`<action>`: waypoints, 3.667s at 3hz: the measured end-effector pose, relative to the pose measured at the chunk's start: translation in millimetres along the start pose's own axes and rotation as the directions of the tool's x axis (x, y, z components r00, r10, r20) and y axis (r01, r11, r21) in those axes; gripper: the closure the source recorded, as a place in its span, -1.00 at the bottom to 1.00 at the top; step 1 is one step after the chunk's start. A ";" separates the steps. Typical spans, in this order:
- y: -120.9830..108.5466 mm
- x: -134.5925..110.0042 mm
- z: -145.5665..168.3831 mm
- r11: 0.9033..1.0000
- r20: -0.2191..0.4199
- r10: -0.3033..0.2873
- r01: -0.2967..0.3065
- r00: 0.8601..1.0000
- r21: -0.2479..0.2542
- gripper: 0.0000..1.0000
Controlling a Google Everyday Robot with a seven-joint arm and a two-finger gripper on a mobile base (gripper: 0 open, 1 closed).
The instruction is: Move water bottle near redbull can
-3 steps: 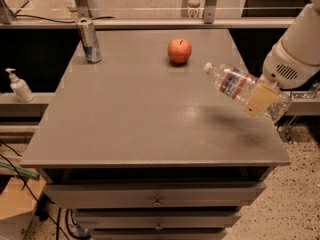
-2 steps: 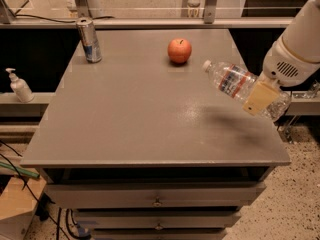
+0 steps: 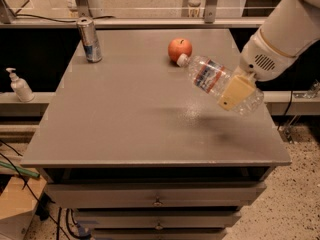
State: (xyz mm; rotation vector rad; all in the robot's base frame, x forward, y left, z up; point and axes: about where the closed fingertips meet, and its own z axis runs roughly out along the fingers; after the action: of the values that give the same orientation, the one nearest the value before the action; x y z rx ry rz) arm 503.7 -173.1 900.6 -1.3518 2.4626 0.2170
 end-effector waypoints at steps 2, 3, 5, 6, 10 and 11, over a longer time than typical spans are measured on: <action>25.3 -101.4 33.9 0.980 0.118 0.014 0.009 0.993 -0.197 1.00; 25.4 -108.0 37.9 0.977 0.126 0.027 0.001 0.992 -0.215 1.00; 21.3 -112.4 55.7 0.962 0.170 0.111 -0.063 0.979 -0.264 1.00; 9.5 -128.5 77.5 0.932 0.220 0.238 -0.158 0.946 -0.327 1.00; -8.8 -254.1 142.7 0.902 0.148 0.271 -0.198 0.951 -0.383 0.65; -15.5 -279.2 154.9 0.888 0.146 0.283 -0.201 0.948 -0.413 0.16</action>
Offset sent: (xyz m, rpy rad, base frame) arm 0.0688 0.1604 -0.0024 0.3442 0.2000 0.0582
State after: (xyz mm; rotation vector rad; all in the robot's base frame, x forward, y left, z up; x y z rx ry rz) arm 688.2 83.8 853.6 -1.0812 2.4894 0.9096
